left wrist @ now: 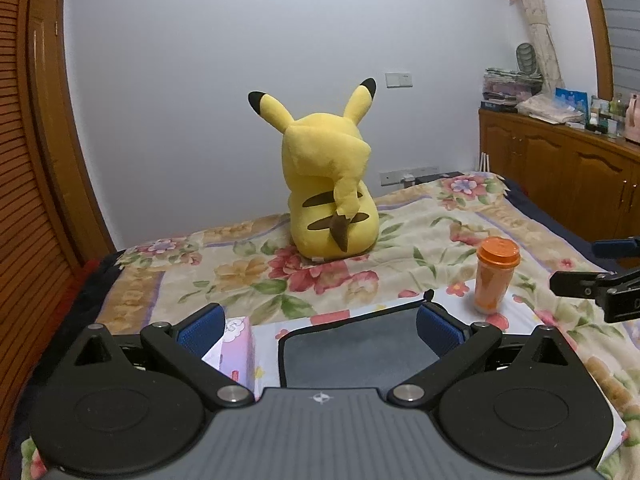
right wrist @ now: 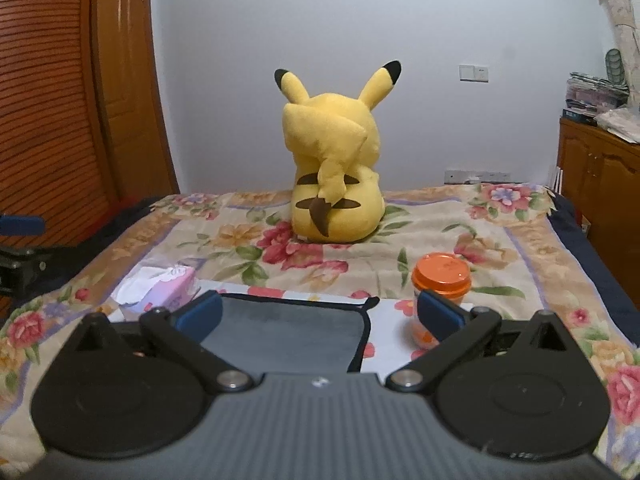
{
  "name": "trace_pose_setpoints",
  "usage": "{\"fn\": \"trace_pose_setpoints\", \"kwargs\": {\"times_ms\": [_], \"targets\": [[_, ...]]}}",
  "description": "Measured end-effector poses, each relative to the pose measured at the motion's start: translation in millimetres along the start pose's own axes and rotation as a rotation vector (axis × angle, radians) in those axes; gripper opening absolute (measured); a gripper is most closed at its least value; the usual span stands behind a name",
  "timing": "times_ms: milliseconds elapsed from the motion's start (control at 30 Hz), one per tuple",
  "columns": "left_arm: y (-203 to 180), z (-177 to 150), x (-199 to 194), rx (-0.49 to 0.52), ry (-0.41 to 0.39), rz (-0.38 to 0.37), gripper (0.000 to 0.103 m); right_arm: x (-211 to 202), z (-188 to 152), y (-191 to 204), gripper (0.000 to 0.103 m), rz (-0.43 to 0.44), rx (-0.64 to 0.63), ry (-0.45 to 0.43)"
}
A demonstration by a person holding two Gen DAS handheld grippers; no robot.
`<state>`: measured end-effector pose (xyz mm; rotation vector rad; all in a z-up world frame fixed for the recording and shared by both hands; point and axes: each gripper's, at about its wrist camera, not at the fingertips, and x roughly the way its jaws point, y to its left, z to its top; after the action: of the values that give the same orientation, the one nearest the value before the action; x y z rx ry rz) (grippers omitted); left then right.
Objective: Fold towel
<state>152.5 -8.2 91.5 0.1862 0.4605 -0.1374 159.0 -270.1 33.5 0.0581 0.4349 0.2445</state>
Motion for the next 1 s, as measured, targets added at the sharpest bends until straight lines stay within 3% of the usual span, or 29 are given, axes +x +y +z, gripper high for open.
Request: {"fn": "trace_pose_setpoints", "kwargs": {"times_ms": [533, 1000], "targets": [[-5, -35, -50, -0.034, 0.024, -0.020, 0.103, -47, -13, 10, 0.103, 0.002, 0.019, -0.035], [-12, -74, -62, -0.040, 0.032, -0.008, 0.103, -64, -39, 27, 0.103, 0.011, 0.023, -0.040]]}}
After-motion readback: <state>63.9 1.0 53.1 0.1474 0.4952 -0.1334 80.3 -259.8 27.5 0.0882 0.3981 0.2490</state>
